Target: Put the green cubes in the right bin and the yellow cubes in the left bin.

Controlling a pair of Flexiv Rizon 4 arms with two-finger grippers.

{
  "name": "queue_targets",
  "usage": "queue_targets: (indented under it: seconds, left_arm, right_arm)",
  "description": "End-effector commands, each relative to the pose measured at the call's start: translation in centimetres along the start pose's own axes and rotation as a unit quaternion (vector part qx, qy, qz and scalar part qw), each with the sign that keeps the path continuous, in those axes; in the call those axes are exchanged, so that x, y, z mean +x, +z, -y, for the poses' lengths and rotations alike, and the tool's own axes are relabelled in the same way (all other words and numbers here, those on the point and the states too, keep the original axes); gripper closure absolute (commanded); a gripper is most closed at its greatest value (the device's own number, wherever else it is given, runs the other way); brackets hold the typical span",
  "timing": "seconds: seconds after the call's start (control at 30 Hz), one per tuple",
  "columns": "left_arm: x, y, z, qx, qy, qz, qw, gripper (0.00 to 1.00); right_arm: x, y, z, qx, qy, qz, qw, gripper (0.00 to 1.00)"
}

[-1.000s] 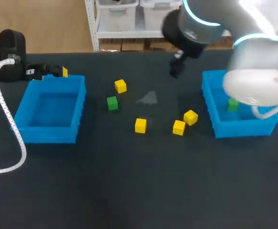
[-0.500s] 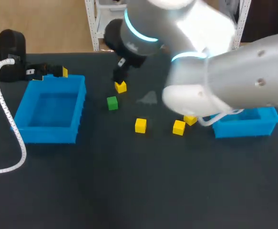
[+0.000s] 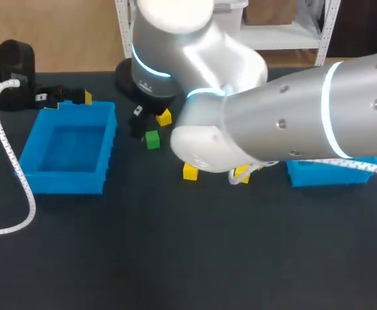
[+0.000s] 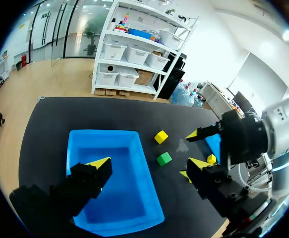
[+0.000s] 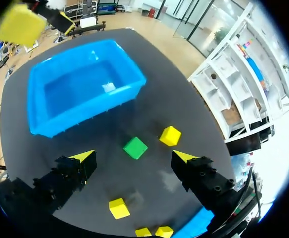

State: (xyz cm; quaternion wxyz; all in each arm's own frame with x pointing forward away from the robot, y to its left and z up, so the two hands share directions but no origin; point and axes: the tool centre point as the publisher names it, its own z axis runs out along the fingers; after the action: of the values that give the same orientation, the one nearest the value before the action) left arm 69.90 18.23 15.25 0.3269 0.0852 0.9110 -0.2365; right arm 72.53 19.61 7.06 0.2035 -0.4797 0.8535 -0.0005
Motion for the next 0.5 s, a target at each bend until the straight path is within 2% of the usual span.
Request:
queue_targets:
  seconds: [0.03, 0.5]
  left_arm:
    - [0.1, 0.0, -0.3, 0.006, 0.001, 0.003, 1.0, 0.0]
    - [0.1, 0.0, -0.3, 0.006, 0.001, 0.003, 1.0, 0.0]
  right_arm:
    - [-0.8, 1.4, 0.0, -0.011, 0.002, -0.014, 1.0, 0.0]
    - [0.6, 5.6, -0.4, -0.042, 0.023, -0.054, 0.997, 0.0]
